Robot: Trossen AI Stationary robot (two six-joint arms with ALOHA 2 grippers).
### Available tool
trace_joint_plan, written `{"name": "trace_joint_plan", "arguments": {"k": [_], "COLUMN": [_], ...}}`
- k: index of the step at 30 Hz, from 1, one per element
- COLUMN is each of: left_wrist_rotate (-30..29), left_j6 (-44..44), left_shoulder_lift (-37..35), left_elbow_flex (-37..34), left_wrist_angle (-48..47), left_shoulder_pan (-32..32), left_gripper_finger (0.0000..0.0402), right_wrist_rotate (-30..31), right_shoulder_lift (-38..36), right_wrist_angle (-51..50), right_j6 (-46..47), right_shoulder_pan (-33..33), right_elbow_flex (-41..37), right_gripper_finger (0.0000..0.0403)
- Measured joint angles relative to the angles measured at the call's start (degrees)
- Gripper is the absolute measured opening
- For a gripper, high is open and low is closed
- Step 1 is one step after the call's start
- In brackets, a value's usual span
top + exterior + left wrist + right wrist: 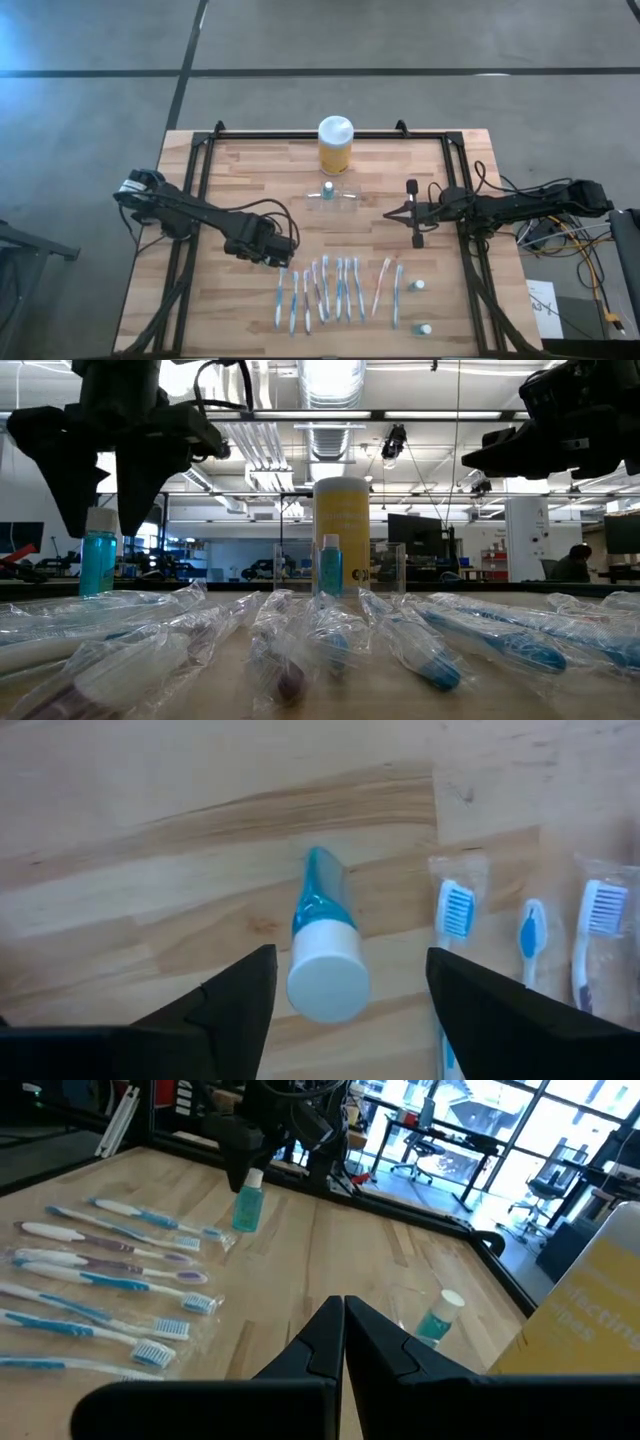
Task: Pick & Place toothbrushing station
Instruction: Put the blue mouthwash into the transparent organizer
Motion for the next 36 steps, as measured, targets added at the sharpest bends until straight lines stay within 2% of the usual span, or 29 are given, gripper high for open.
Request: {"name": "trace_joint_plan", "arguments": {"k": [6, 20, 36], "left_wrist_rotate": [0.0, 1.0, -0.7], "left_j6": [0.2, 0.6, 2.2], "left_shoulder_lift": [0.0, 0.0, 0.0], "left_elbow_flex": [0.0, 0.0, -0.8], "left_wrist_angle": [0.0, 0.0, -0.1], "left_shoulder_pan": [0.1, 0.1, -0.3], "left_gripper_finger": [0.0238, 0.0130, 0.0085], "right_wrist_rotate": [0.0, 0.0, 0.0], "right_shoulder_lift": [0.0, 0.0, 0.0], "right_wrist_angle": [0.0, 0.0, 0.0], "right_j6": [-0.2, -0.2, 0.0], "right_shoulder_pan": [0.0, 0.0, 0.0], "right_elbow_flex": [0.0, 0.0, 0.0], "right_gripper_finger": [0.0008, 0.0008, 0.0008]}}
